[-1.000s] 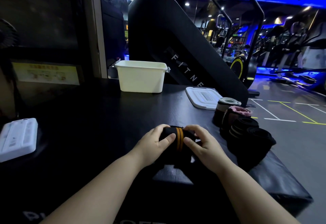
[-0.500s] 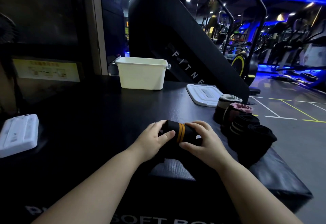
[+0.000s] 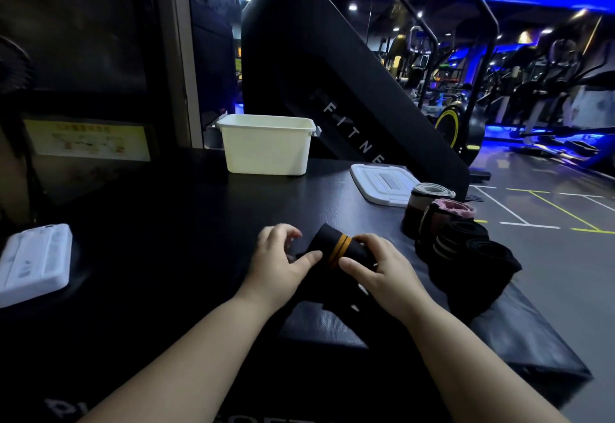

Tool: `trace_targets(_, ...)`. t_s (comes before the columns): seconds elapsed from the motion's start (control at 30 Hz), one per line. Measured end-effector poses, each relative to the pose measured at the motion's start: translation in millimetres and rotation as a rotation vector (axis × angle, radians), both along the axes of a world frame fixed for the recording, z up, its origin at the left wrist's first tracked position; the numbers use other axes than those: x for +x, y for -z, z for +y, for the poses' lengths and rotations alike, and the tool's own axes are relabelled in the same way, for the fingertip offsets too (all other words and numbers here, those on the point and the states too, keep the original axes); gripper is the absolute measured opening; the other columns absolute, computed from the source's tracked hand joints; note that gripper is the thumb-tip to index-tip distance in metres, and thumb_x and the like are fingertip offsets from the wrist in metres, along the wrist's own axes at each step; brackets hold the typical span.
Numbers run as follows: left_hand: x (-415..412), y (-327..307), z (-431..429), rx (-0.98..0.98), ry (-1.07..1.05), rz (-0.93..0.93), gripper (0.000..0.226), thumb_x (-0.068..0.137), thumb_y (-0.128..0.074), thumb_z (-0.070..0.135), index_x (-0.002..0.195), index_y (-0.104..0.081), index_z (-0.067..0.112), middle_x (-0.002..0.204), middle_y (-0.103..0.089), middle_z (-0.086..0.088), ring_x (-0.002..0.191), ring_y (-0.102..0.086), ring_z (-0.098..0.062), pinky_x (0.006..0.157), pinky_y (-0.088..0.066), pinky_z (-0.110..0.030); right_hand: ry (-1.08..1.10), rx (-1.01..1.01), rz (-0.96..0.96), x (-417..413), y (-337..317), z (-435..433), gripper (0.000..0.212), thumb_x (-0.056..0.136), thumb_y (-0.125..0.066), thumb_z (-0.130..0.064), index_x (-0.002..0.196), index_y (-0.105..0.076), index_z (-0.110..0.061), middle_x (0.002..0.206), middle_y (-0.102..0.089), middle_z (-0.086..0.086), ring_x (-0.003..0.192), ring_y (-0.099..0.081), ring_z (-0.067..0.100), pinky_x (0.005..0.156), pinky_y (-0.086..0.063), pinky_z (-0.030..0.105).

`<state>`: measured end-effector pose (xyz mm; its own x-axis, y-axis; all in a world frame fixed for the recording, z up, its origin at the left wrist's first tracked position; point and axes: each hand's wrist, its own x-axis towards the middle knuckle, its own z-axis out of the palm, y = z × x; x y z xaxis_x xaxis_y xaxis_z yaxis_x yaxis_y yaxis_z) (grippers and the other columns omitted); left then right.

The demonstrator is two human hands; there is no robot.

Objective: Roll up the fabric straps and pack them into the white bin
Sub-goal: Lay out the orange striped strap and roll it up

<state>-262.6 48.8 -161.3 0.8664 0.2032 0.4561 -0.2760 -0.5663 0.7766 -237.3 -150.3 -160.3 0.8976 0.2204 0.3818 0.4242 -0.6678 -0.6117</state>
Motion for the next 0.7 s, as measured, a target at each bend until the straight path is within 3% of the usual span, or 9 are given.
trace_targets(0.1, -1.9, 0.6, -0.9, 0.116, -0.109, 0.01, 0.036, 0.079, -0.075, 0.043, 0.073, -0.054, 0.014, 0.073, -0.053, 0.003, 0.07, -0.051, -0.017, 0.061, -0.036, -0.027, 0.01, -0.012, 0.043, 0.1, -1.0, 2.0, 0.049, 0.086, -0.066, -0.049, 0.13, -0.053, -0.033, 0.116, -0.053, -0.012, 0.112, -0.049, 0.005, 0.095, -0.037, 0.022)
trace_targets(0.2, -6.0, -0.5, -3.2, 0.219, -0.057, 0.102, 0.054, 0.09, -0.057, 0.052, 0.062, -0.044, 0.008, 0.052, -0.046, -0.001, 0.059, -0.049, -0.027, 0.053, -0.031, -0.035, 0.009, -0.025, 0.059, -0.9, -2.9, 4.5, 0.052, 0.083, -0.063, -0.057, 0.129, -0.057, -0.034, 0.104, -0.052, -0.014, 0.108, -0.052, 0.007, 0.093, -0.038, 0.024)
trace_targets(0.33, -8.7, -1.1, -7.9, 0.307, -0.059, 0.074, 0.051, 0.096, -0.049, 0.046, 0.059, -0.033, 0.015, 0.059, -0.041, 0.003, 0.065, -0.045, -0.022, 0.058, -0.027, -0.033, 0.011, -0.061, 0.057, 0.3, -8.0, 6.9, 0.065, 0.07, -0.053, -0.073, 0.12, -0.062, -0.033, 0.095, -0.051, -0.014, 0.098, -0.053, 0.005, 0.085, -0.039, 0.023)
trace_targets(0.43, -6.8, -1.9, -7.7, 0.256, -0.028, 0.072, 0.049, 0.095, -0.048, 0.05, 0.062, -0.034, 0.017, 0.065, -0.045, 0.004, 0.071, -0.051, -0.025, 0.06, -0.031, -0.034, -0.003, -0.089, 0.059, 1.6, -14.0, 8.5, 0.04, 0.085, -0.063, -0.055, 0.118, -0.061, -0.032, 0.101, -0.054, -0.008, 0.101, -0.052, 0.009, 0.087, -0.038, 0.025)
trace_targets(0.53, -2.1, -6.1, -6.7, 0.169, -0.017, 0.076, 0.048, 0.093, -0.051, 0.051, 0.065, -0.035, 0.016, 0.066, -0.048, 0.001, 0.068, -0.05, -0.024, 0.059, -0.03, -0.034, -0.042, -0.061, 0.071, 4.5, -17.7, 10.8, 0.024, 0.091, -0.06, -0.045, 0.108, -0.062, -0.028, 0.101, -0.059, -0.01, 0.099, -0.055, 0.008, 0.088, -0.042, 0.028)
trace_targets(0.7, 11.6, -18.7, -5.1, 0.052, 0.023, 0.1, 0.03, 0.09, -0.063, 0.042, 0.079, -0.046, 0.02, 0.076, -0.056, 0.007, 0.073, -0.055, -0.015, 0.058, -0.034, -0.023, -0.045, -0.041, 0.142, 12.7, -26.7, 16.6, 0.023, 0.09, -0.062, -0.042, 0.097, -0.053, -0.022, 0.1, -0.062, -0.005, 0.088, -0.061, 0.011, 0.081, -0.048, 0.032)
